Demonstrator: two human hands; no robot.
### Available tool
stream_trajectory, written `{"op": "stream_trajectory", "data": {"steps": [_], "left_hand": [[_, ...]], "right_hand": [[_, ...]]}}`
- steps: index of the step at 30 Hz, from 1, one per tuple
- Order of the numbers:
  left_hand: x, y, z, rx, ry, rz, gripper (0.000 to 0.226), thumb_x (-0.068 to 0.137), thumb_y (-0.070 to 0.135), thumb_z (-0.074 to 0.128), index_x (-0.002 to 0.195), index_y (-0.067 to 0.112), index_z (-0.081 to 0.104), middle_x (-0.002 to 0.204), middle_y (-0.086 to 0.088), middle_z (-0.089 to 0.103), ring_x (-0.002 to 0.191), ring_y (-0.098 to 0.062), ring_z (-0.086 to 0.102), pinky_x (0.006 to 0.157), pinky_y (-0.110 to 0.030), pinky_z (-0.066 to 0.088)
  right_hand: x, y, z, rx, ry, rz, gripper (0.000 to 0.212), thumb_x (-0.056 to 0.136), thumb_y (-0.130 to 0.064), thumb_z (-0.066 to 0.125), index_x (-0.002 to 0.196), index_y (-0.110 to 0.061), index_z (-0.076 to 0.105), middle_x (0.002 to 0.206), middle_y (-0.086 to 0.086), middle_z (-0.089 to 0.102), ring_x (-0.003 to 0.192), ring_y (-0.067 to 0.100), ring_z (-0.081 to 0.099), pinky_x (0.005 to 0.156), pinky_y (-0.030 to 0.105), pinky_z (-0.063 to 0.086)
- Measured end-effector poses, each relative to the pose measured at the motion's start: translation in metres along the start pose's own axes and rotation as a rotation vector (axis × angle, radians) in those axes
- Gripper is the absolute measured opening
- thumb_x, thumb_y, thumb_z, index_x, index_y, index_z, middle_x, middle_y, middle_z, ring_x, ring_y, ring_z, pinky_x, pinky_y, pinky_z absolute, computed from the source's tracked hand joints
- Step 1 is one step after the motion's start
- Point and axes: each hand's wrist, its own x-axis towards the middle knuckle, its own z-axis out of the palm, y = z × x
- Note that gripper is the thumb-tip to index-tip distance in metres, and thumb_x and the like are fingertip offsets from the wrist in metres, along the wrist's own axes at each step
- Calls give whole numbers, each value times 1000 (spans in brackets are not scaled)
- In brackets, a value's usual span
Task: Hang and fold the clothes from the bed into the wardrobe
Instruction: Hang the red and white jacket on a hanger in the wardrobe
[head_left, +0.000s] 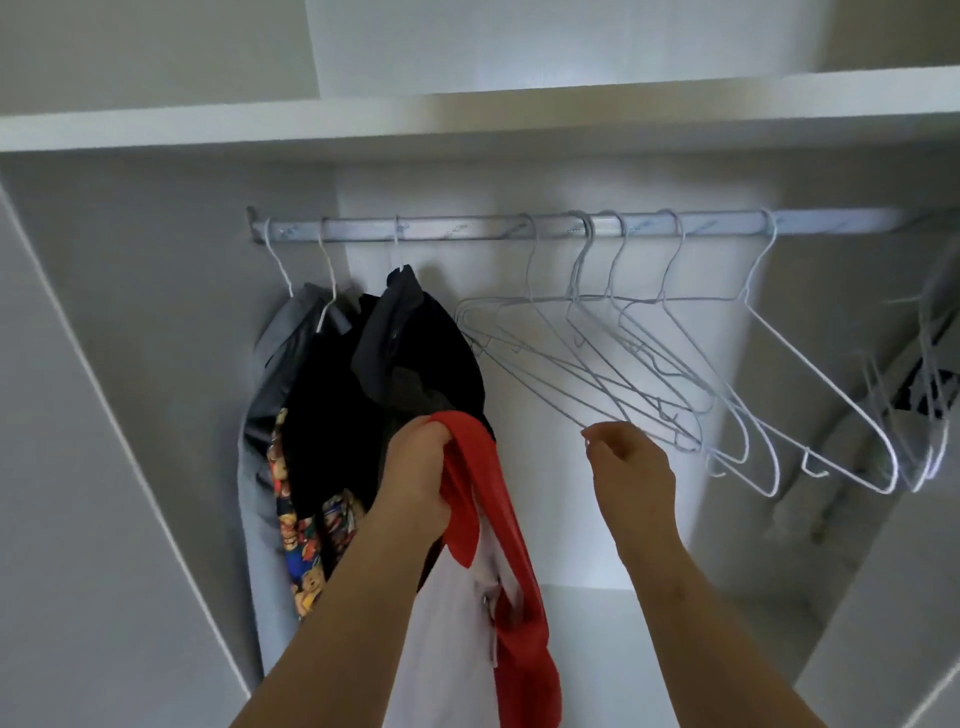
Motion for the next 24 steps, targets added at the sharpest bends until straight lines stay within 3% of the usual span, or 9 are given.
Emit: {"op": "stream_trajectory", "data": {"steps": [2,5,7,10,13,15,17,21,24], "left_hand": [[18,2,21,-26,19,-8,24,94,11,41,84,5,61,74,-11,57,64,-23,53,72,-34,49],[42,4,41,-26,48,41,32,96,9,38,120,-1,55,91,-17,62,80,-30,59,74,-36,49],[54,4,50,-46,75,17,35,96,11,37,126,-2,52,104,-21,62,93,-34,59,83,-41,48],[68,1,64,-86,111,15,33,94,11,40,122,0,56,98,-20,63,80,-30,58,74,-38,48],[79,-3,65,-126,136,-67,34,95,15,43,123,1,55,118,-21,60,97,-31,58,83,-41,45],[86,-6,64,-151,158,-128,34,95,18,44,123,0,55,121,-20,59,109,-33,56,83,-40,43],[93,-8,63,-173,165,-145,33,95,18,46,122,1,56,119,-19,60,104,-33,57,82,-41,44],[106,-8,60,-221,208,-97,29,93,15,48,118,2,58,103,-17,64,79,-27,57,78,-39,47],[108,-8,58,-274,252,-87,32,95,16,46,123,2,55,118,-17,60,95,-29,59,84,-39,44]], "right_hand": [[31,1,0,-63,26,-71,22,85,-10,51,98,-21,65,100,-3,63,87,12,54,71,23,37],[67,4,5,-236,57,-174,28,83,-9,55,107,-18,64,116,6,59,108,25,49,82,27,31],[87,8,9,-317,11,-201,36,82,-11,57,118,-17,58,122,9,55,111,28,49,82,27,28],[112,15,18,-266,-145,-117,46,86,-13,55,130,-20,44,126,7,49,103,27,55,89,37,42],[121,23,25,-133,-259,-65,36,90,-9,49,125,-19,45,92,0,58,75,19,57,72,38,49],[128,29,27,-122,-278,-61,25,92,-9,47,114,-21,50,71,-4,57,56,12,53,55,24,47],[134,31,29,-92,-277,-68,17,93,-11,47,104,-22,53,68,-5,57,51,6,51,41,9,38],[139,29,36,-34,-291,-70,13,96,-16,46,90,-19,57,63,-3,52,52,7,47,39,6,35],[141,29,38,-7,-280,-70,16,96,-19,48,84,-18,59,59,-3,48,50,7,42,42,7,35]]}}
